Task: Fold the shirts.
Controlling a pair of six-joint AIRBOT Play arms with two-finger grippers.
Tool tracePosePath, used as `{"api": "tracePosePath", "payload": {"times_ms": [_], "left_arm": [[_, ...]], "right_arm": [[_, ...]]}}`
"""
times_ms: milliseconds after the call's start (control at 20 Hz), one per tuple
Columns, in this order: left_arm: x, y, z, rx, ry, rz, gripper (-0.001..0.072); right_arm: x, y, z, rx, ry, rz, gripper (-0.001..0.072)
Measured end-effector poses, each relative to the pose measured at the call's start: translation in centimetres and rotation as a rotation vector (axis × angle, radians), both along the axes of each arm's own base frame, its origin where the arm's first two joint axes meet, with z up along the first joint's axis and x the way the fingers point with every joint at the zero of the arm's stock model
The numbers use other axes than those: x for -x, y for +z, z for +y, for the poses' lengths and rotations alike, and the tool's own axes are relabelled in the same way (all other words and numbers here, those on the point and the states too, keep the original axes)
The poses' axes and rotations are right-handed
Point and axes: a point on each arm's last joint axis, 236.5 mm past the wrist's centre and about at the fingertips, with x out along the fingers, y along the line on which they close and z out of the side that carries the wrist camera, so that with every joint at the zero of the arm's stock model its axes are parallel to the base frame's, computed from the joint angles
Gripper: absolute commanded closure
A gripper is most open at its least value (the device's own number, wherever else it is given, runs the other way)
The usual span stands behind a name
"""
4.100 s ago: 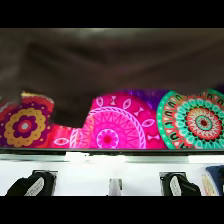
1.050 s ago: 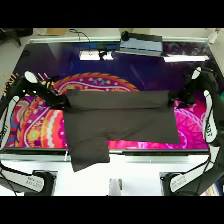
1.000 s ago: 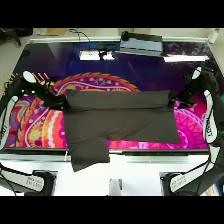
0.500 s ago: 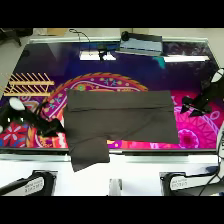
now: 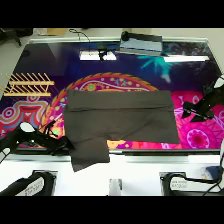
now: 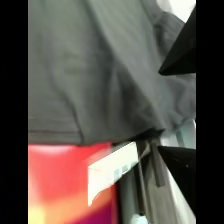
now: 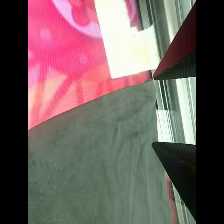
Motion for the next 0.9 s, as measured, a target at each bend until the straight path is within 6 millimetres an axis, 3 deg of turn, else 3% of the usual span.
{"api": "tracePosePath", "payload": {"times_ms": [150, 200, 300, 400, 650, 900], "left_arm": [[-0.4, -0.3, -0.7, 0.001, 0.004, -0.027, 0.0219], [-0.6, -0.4, -0.9, -0.003, 0.003, -0.039, 0.0333], [-1.4, -0.9, -1.0, -0.023, 0.005, -0.079, 0.0488], [-2.0, -1.3, -1.1, -0.043, 0.0, -0.116, 0.0666], [-2.6, -1.3, -1.3, -0.05, -0.025, -0.161, 0.0667], [-3.2, -0.7, -1.0, -0.07, -0.039, -0.222, 0.0668]], "right_arm": [[0.4, 0.1, 0.1, -0.003, 0.0, 0.009, 0.0346], [0.4, 0.2, 0.1, -0.003, 0.0, 0.008, 0.0346], [0.9, 0.1, 0.3, -0.005, -0.002, 0.022, 0.0337], [2.1, -0.2, 0.7, -0.014, -0.001, 0.048, 0.0178], [7.5, -3.2, 2.5, -0.059, 0.026, 0.157, 0.0187], [9.2, -6.1, 3.3, -0.075, 0.029, 0.175, 0.0184]]}}
